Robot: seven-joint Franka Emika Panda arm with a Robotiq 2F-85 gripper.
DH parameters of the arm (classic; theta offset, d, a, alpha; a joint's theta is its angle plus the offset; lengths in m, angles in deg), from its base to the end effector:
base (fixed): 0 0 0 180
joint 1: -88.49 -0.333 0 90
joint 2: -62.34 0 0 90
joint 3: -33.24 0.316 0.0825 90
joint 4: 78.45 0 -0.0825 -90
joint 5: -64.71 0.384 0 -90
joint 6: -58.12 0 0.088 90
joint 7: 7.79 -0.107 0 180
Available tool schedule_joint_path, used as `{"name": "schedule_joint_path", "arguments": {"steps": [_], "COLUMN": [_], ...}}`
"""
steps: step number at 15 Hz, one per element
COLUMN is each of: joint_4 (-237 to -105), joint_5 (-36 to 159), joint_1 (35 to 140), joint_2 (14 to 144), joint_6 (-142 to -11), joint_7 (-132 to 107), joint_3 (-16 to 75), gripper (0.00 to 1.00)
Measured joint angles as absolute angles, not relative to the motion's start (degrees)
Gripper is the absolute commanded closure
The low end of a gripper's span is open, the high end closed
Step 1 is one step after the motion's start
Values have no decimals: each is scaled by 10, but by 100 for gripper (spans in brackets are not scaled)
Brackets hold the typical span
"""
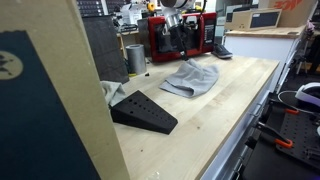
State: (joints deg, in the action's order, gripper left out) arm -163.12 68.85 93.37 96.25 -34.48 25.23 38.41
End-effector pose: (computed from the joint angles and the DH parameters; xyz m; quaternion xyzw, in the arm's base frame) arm 0.6539 0.0022 0.3051 -0.9352 -0.2678 0.1972 0.1215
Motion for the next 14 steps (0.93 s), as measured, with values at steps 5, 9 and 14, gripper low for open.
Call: {"name": "schedule_joint_path", "arguments": {"steps": [5,9,14], "joint_4": [-1623,-1612,-1598], "joint_5": [660,661,665], "joint_1": [934,933,936], "joint_2": [969,984,1007], "joint_6": [-364,-400,-404], "joint_7": [260,260,260], "joint_3": [384,386,387], "gripper": [0,0,26]}}
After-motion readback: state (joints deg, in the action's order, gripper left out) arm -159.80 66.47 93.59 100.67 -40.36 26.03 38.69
